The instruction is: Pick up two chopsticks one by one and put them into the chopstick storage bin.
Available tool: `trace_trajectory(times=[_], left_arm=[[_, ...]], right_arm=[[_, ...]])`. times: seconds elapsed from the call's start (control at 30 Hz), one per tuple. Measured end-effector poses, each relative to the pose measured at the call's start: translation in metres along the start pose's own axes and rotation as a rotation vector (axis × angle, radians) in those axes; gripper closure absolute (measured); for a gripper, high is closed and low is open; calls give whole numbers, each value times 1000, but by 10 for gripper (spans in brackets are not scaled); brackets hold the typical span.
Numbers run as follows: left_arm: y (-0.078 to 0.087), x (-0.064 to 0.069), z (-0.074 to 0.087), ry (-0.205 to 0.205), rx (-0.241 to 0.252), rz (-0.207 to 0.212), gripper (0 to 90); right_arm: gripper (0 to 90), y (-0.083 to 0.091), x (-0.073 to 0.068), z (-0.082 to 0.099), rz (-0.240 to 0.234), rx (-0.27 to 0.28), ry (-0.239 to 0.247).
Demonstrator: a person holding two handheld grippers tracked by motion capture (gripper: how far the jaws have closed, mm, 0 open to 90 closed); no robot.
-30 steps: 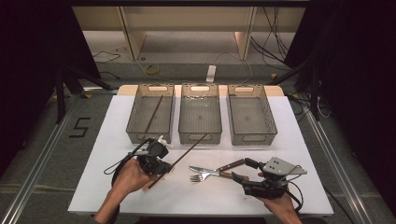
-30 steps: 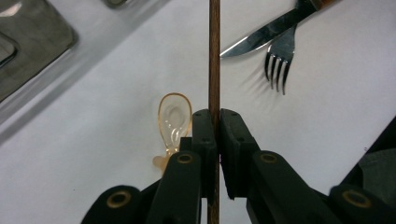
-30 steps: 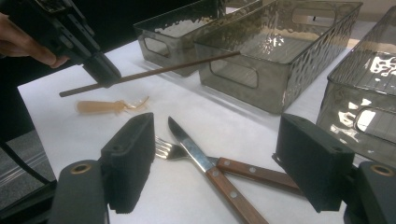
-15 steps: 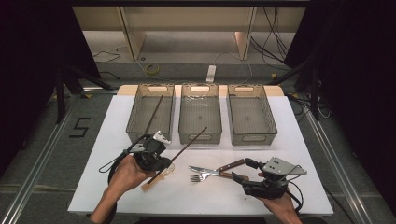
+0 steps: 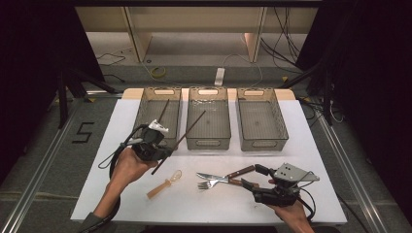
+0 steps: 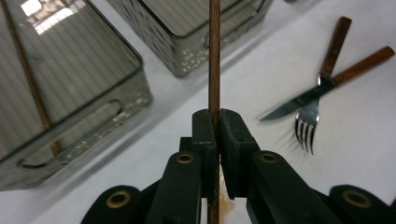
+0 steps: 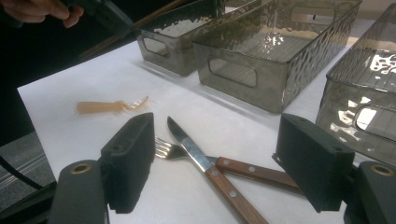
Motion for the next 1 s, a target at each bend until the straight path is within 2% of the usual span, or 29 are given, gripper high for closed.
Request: trace_trajectory(times=[0.13,0.17,0.2,0.23,0.27,0.3,0.33,0.37,0.47,0.67,0.77,0.8,0.83,1.0], left_arm=[[1,-11,-5,13,25,-15,846],[-1,-20,-9,40,42,-17,846],[-1,-20,-9,40,42,-17,846],[-1,-32,-13,65,58,-23,846],[-1,-32,-13,65,58,-23,846],[-2,-44,-18,90,79,-40,846],[-2,-44,-18,90,79,-40,846],[-2,-54,-22,119,99,-60,846],[-2,-68,-29,154,106,-68,846],[-2,-80,-40,166,118,-100,846],[-3,-92,-47,189,116,-121,846],[-3,-92,-47,189,116,-121,846],[-5,-98,-50,201,118,-128,846],[-11,-109,-54,215,107,-157,845]], right_arm=[[289,0,-1,0,-5,3,1],[289,0,-1,0,-4,2,2],[288,0,-1,0,-4,2,2],[288,0,-1,0,-4,2,1],[288,0,-1,0,-4,2,1],[288,0,-1,0,-4,3,1],[288,0,-1,0,-5,3,2],[287,0,-1,0,-6,3,1],[286,0,-1,0,-8,3,1],[282,-1,-1,0,-13,2,1],[280,-1,-1,0,-14,4,2],[279,-1,-1,0,-15,4,1],[278,0,-1,0,-16,5,1],[270,0,-1,-1,-16,7,1]])
Point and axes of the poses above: each handheld gripper's, and its own axes: y roughly backward along the jaws, z roughly out of its underside, x roughly to its right, the point moved 2 cm from there along -y, roughly forward along the jaws
